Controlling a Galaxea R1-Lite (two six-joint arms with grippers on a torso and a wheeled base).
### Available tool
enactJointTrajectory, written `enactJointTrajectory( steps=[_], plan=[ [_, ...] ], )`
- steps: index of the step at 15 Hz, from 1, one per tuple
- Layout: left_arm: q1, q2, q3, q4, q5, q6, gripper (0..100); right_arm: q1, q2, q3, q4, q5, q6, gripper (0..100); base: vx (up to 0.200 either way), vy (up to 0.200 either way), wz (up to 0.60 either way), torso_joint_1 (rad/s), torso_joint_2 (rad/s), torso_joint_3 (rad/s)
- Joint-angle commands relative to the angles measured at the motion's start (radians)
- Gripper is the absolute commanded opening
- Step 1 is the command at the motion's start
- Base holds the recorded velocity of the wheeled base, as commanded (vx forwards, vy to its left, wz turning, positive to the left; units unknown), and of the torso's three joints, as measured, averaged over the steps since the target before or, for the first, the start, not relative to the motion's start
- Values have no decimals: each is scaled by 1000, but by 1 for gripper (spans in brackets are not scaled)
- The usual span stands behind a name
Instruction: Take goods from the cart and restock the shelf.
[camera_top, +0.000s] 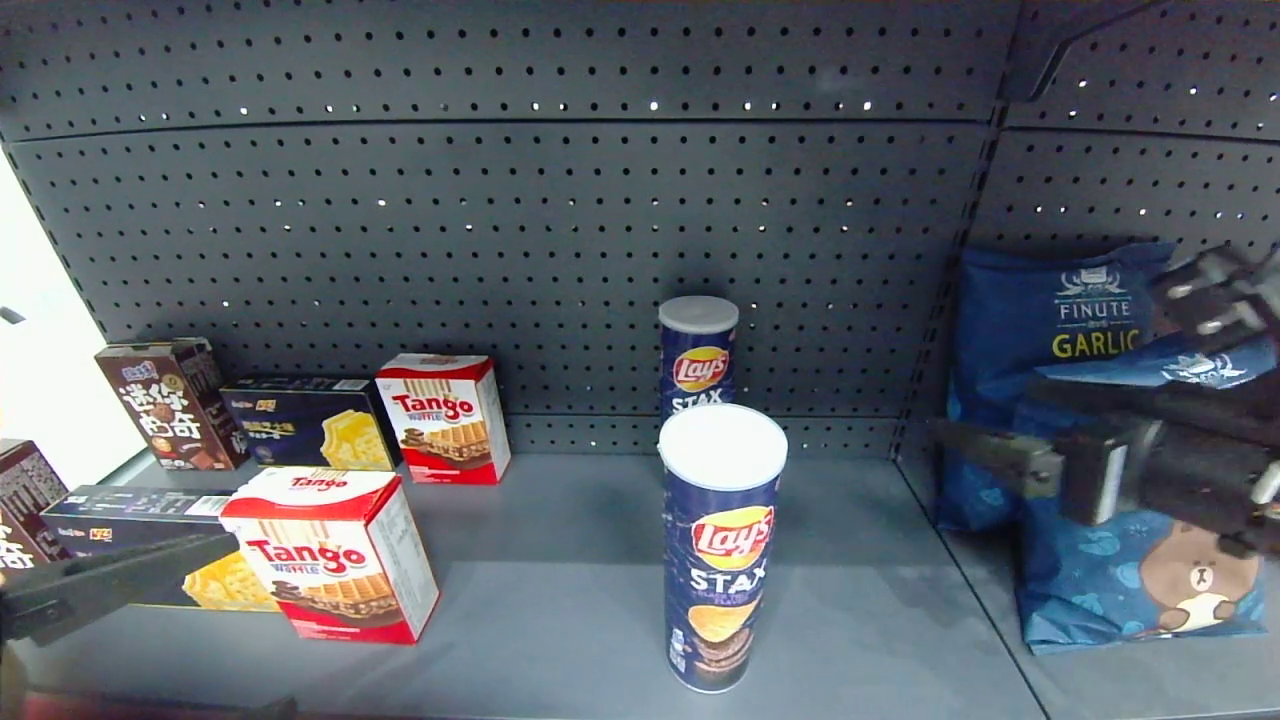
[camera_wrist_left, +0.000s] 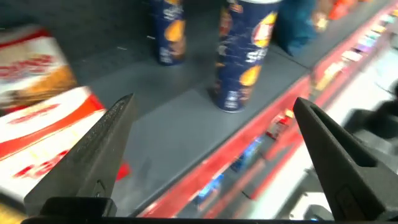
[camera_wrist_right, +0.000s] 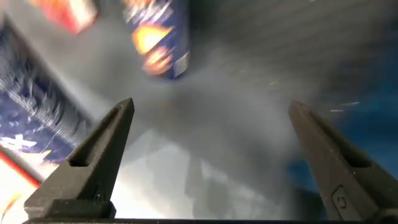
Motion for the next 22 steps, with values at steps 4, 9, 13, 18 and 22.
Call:
enactJointTrajectory(
  steps=[4, 9, 13, 18, 22],
  plan=[
    [23, -306, 214, 83, 186, 96, 100, -367, -523, 296, 4, -33, 11, 100, 0, 0, 0, 0, 0, 0],
    [27, -593, 340, 290, 413, 126, 100, -439, -939, 639, 59, -116, 1, 100, 0, 0, 0, 0, 0, 0],
    [53, -693, 350, 367, 433, 139, 100, -439, -1241, 661, 404, -88, 7, 100, 0, 0, 0, 0, 0, 0],
    [44, -687, 350, 366, 410, 161, 100, -439, -1241, 694, 373, 85, 34, 100, 0, 0, 0, 0, 0, 0],
    [142, -652, 350, 367, 422, 161, 100, -439, -1241, 694, 372, 83, 34, 100, 0, 0, 0, 0, 0, 0]
  ],
)
